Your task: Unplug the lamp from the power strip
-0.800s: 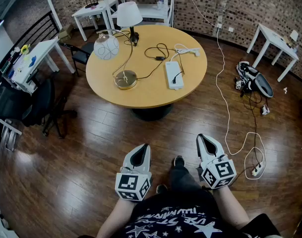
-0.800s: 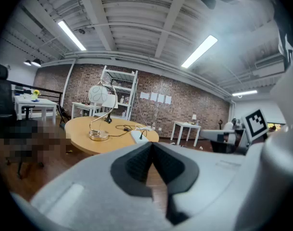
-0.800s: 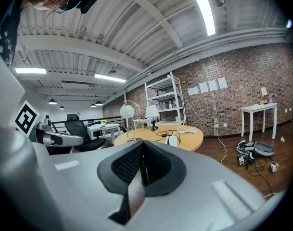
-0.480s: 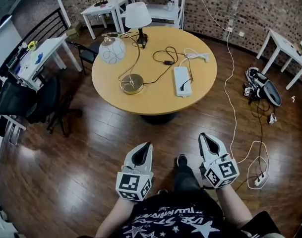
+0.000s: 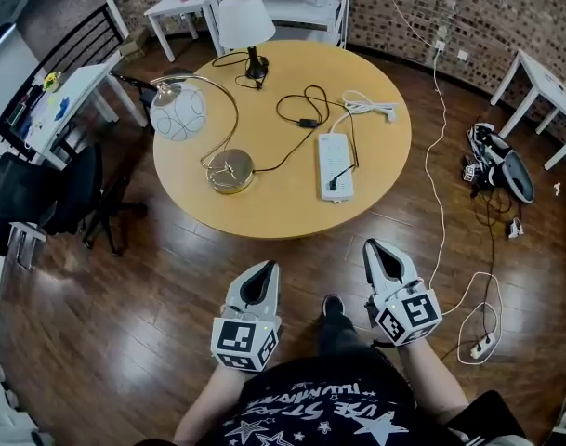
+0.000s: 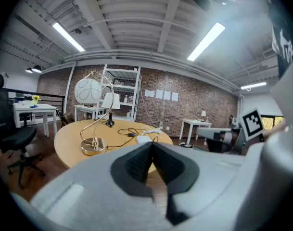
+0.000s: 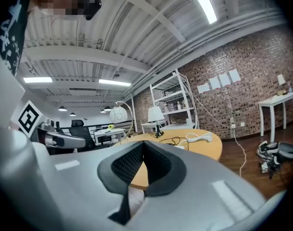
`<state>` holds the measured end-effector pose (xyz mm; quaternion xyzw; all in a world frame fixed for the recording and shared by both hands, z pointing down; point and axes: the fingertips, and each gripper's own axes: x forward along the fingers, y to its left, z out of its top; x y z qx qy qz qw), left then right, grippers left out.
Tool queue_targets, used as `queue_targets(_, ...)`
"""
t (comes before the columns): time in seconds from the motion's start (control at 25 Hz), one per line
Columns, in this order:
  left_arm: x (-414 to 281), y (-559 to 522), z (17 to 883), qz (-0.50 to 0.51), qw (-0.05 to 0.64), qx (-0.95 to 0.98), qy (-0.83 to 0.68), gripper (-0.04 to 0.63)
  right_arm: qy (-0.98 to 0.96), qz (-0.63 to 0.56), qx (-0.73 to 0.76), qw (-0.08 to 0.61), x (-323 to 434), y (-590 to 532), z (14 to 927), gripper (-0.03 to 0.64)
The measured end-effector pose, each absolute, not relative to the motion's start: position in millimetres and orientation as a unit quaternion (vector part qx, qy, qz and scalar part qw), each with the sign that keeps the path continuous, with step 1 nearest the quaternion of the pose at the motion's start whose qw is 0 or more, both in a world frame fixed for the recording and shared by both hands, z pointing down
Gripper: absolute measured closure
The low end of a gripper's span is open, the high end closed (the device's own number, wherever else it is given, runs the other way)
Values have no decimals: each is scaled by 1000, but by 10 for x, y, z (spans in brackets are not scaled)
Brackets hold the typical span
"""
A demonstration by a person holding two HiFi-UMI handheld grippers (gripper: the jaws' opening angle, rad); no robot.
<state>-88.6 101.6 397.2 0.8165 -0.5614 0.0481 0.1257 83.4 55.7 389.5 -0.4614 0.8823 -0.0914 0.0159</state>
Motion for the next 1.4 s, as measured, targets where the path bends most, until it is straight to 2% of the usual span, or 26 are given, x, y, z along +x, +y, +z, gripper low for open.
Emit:
queue_targets(0.56, -453, -156, 4067, 79, 89, 815, -567, 594, 909, -117, -399, 7, 993, -333, 4155, 609)
queue_targets(1.0, -402, -752, 4498, 110, 105, 820, -552, 594, 913, -142, -380, -48, 779, -645, 4602, 609)
queue_targets(1.4, -211, -1275, 4828, 130, 118, 870, -461, 594, 894, -145, -406, -122, 628, -886, 4951, 607)
